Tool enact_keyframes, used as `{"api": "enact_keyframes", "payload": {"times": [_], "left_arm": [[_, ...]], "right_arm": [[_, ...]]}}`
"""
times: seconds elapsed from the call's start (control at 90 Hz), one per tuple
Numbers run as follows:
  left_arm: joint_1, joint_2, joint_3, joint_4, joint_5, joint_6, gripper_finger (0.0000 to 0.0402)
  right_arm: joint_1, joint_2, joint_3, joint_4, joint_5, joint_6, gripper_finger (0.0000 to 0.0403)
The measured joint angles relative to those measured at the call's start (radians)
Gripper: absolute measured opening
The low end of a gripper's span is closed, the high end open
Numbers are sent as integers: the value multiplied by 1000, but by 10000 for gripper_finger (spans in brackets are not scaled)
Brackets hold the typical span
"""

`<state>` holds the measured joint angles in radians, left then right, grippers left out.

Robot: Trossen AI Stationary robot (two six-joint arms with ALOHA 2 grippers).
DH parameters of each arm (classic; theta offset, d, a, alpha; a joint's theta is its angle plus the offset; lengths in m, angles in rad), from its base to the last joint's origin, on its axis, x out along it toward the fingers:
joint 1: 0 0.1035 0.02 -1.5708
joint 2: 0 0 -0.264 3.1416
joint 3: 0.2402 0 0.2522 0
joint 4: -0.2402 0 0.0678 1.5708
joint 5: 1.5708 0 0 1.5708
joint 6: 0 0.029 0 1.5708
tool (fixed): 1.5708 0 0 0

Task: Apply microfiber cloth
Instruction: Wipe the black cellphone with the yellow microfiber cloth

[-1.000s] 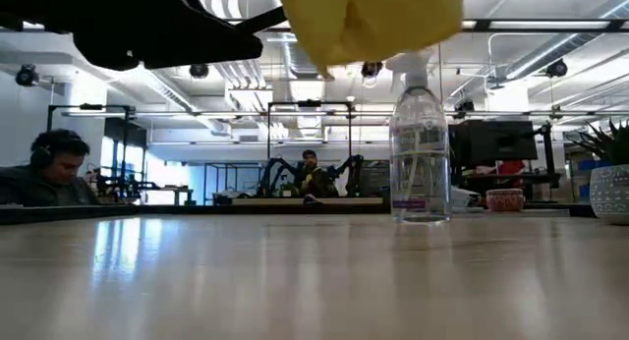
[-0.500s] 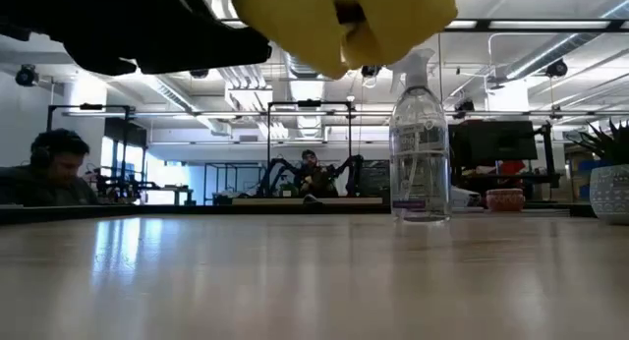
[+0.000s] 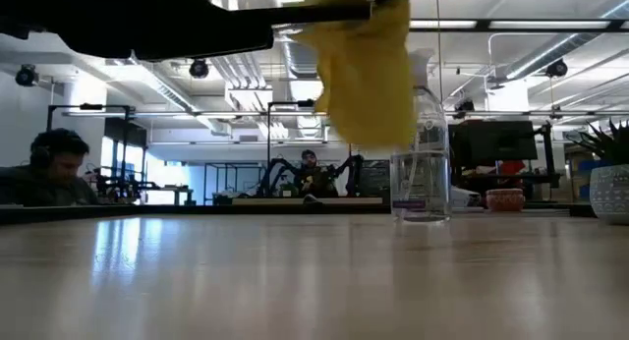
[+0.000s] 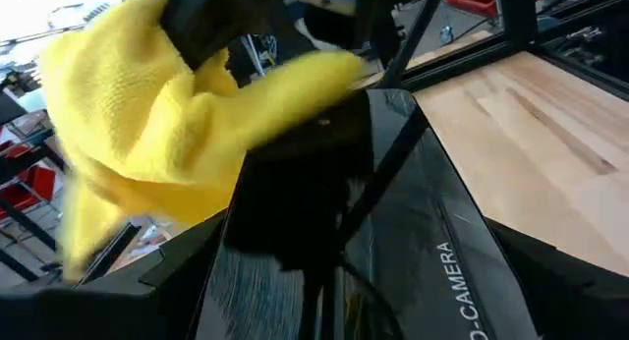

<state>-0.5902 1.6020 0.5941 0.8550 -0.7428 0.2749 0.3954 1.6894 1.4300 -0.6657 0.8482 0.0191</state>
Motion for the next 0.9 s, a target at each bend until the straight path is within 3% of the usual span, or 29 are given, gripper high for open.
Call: {"api": "enact_keyframes", "payload": {"times": [0.133, 0.3, 0.433, 0.6, 0.733, 0.9], "left_arm": [[-12, -3, 0, -1, -1, 4, 318], [-34, -55, -28, -1, -6, 4, 318], [-38, -128, -92, 9, -5, -58, 318], [-22, -174, -218, 85, 67, -275, 318], [-15, -180, -272, 129, 135, -459, 318], [-12, -180, -281, 134, 169, -579, 318]], "right_arm": [[22, -3, -13, -140, 5, 149, 0], [65, 0, -114, -114, -48, 259, 0], [91, 0, -216, 77, -144, 259, 0], [110, 1, -328, 412, -290, 137, 6], [108, 16, -378, 546, -307, 70, 42], [106, 43, -348, 572, -305, -29, 124]]}}
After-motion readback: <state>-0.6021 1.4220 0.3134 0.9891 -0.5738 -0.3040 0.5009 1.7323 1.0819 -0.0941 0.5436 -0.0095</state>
